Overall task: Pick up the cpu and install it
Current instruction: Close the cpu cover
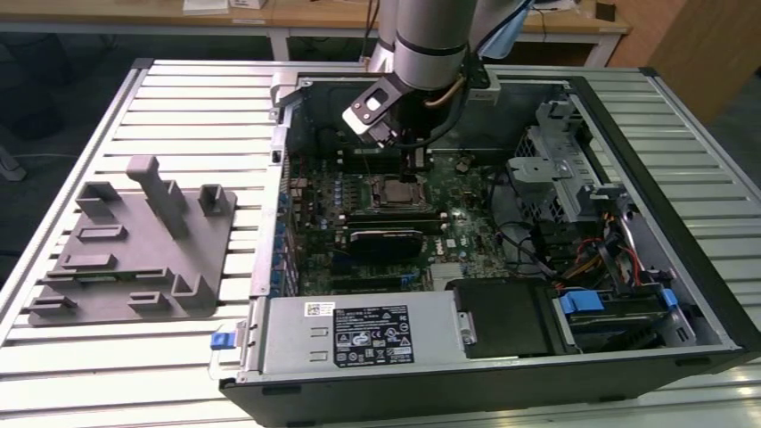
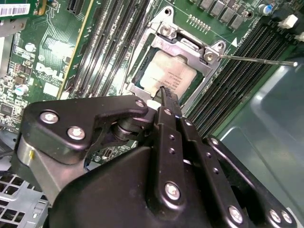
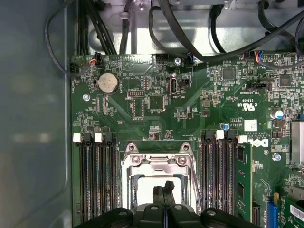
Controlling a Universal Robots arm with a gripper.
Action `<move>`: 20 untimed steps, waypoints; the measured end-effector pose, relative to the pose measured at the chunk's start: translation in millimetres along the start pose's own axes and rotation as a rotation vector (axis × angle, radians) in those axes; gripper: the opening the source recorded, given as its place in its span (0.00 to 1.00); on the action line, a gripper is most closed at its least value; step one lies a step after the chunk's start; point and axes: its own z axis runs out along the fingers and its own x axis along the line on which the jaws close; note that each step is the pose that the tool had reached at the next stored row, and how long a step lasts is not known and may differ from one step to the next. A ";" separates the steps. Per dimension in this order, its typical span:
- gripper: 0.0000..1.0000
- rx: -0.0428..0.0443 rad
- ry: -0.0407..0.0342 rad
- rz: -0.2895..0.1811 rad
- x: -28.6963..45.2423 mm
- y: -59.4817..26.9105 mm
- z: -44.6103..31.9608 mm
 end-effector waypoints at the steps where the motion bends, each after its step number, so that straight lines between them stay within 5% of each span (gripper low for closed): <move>1: 0.11 0.0000 -0.0002 0.000 0.0 0.0 0.0; 4: 0.11 0.0003 -0.0003 -0.018 0.0 0.0 0.1; 20: 0.11 0.0073 -0.0035 -0.308 -0.1 0.0 2.9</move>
